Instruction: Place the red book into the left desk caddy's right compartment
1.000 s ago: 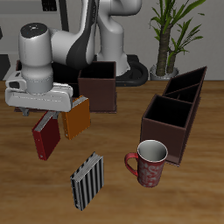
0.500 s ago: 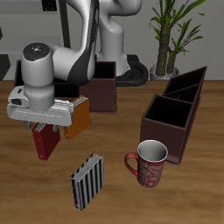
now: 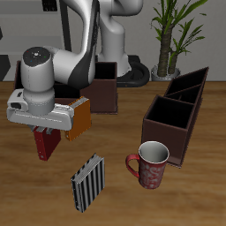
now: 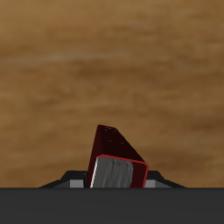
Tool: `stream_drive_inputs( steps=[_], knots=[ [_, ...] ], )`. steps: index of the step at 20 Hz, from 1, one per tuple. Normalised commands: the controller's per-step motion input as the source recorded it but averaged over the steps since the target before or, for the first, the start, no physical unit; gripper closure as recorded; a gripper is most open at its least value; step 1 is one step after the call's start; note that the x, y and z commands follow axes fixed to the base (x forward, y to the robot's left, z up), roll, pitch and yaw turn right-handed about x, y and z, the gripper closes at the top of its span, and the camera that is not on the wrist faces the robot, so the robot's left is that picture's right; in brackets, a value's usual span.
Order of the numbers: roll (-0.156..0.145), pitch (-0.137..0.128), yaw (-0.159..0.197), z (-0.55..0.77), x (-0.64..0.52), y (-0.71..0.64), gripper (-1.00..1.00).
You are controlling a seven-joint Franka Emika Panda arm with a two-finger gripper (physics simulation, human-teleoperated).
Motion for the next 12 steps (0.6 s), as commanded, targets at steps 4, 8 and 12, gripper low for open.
stream_drive_inputs(
  steps=[4,8,12],
  knots=[
    [-0.019,-0.046,-0.001,0.45,-0.07,0.07,1.0],
    [-0.057,-0.041,-0.04,0.72,-0.17,0.1,1.0],
    [-0.034,0.014,-0.021,0.65,-0.25,0.16,1.0]
  ],
)
